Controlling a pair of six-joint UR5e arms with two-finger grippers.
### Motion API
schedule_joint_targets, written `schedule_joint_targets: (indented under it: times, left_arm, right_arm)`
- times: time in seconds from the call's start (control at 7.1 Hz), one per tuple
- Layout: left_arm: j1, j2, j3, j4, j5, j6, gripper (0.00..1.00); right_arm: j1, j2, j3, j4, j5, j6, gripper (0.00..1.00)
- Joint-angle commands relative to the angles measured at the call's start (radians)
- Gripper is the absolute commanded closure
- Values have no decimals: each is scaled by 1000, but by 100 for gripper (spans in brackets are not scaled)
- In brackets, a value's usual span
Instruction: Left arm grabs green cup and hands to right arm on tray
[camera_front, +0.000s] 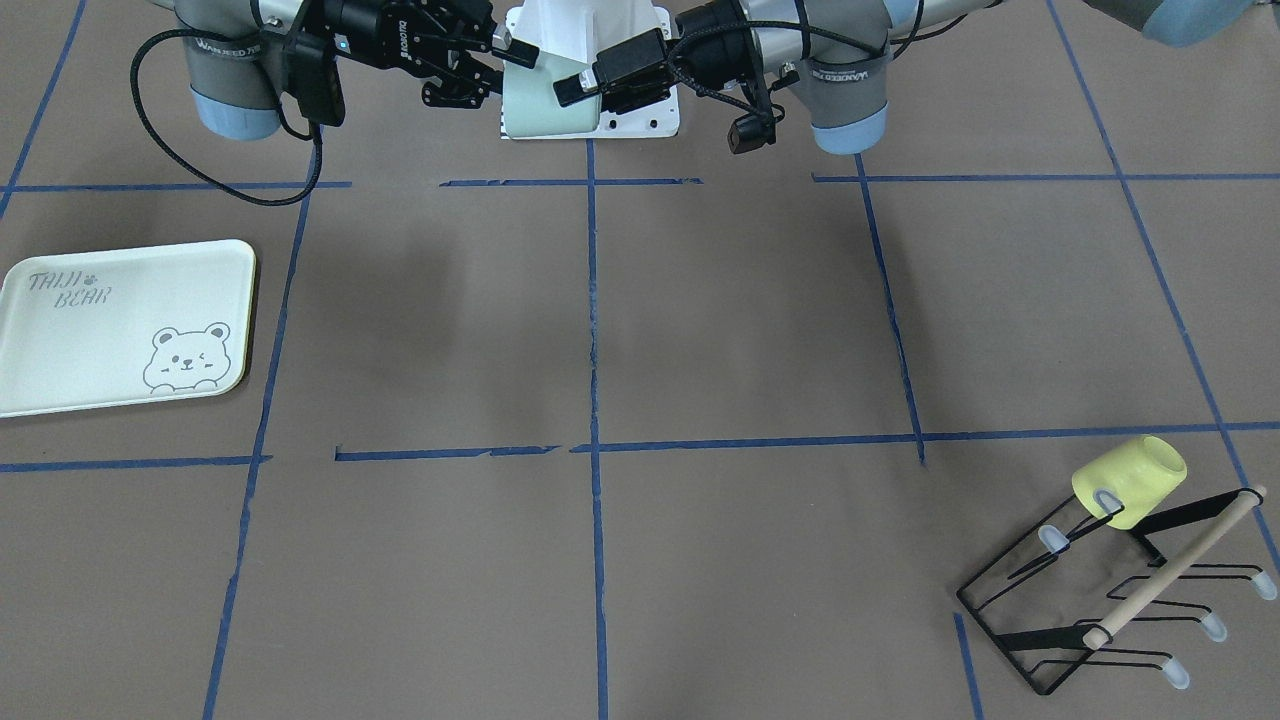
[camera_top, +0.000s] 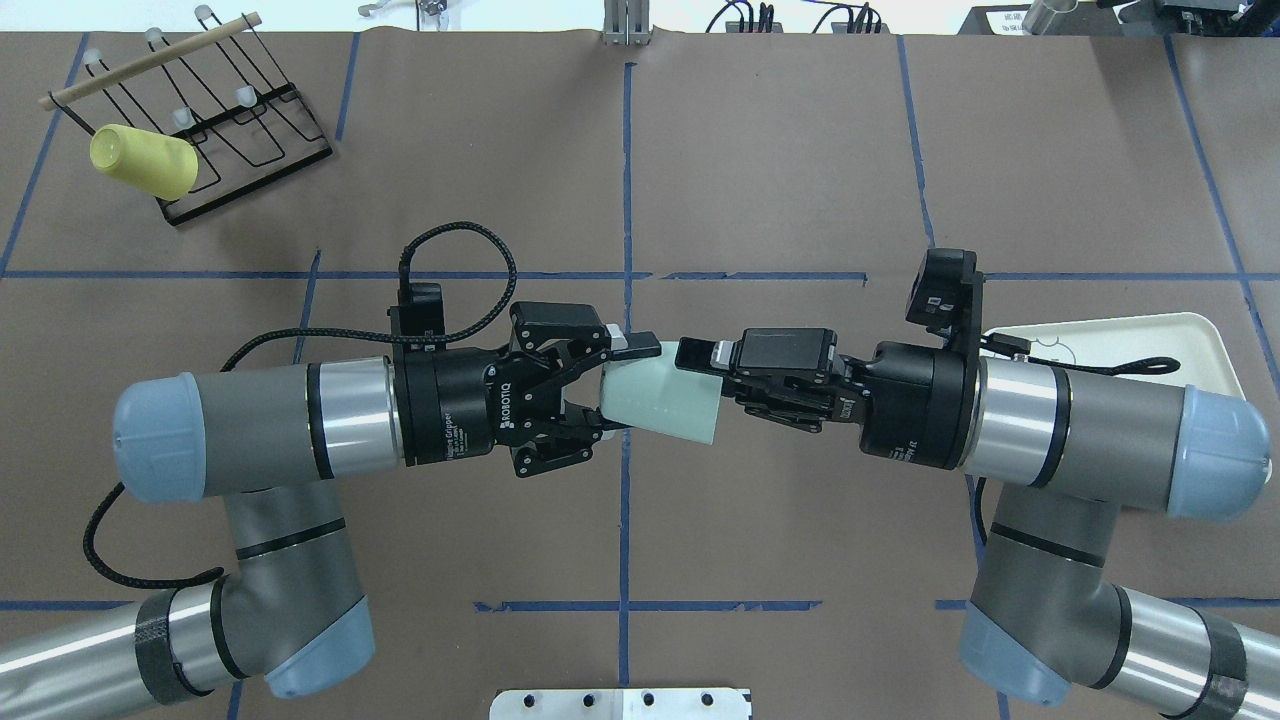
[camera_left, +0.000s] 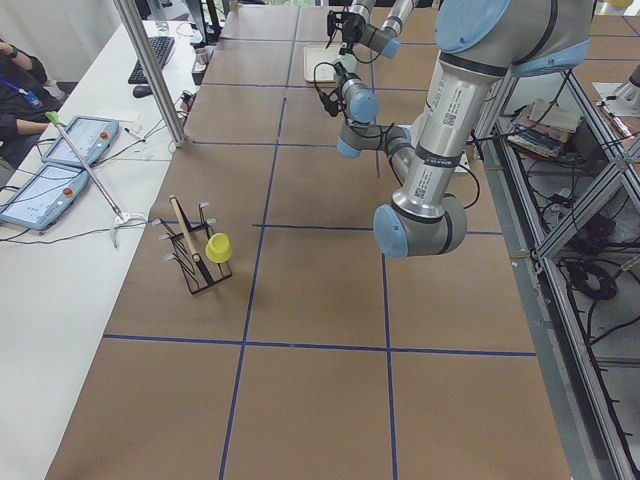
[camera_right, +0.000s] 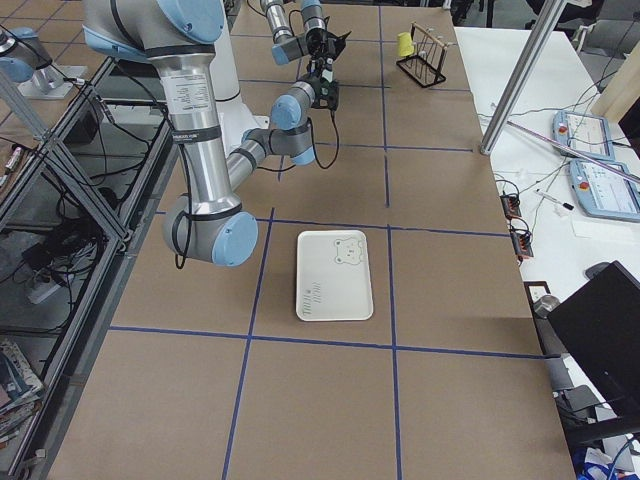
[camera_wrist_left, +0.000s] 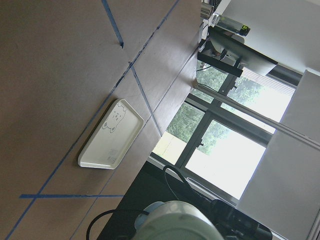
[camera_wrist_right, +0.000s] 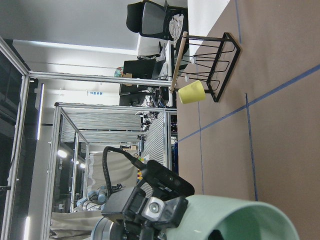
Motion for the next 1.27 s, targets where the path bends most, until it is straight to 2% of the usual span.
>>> schedule_joint_targets:
  times: [0.0,0.28,0.56,0.7,0.85,1.13]
  left_arm:
    - [5,-2,4,3,1,0,63]
    - [7,-2,4,4,1,0,62]
    - [7,-3,2,5,1,0,57]
    - [7,-5,4,2,1,13,15]
    - [5,-8,1,5,6,15,0]
    - [-31,-8,19,10,19,59,0]
  right_arm:
    - [0,0,0,0,0,0,57]
    - [0,0,-2,-2,0,0,77]
    - [0,0,-6,-2,0,-2,87]
    - [0,2,-6,-2,0,-5,97]
    - [-2,2,-6,0,0,-5,100]
    - [-2,2,-6,3,0,-6,100]
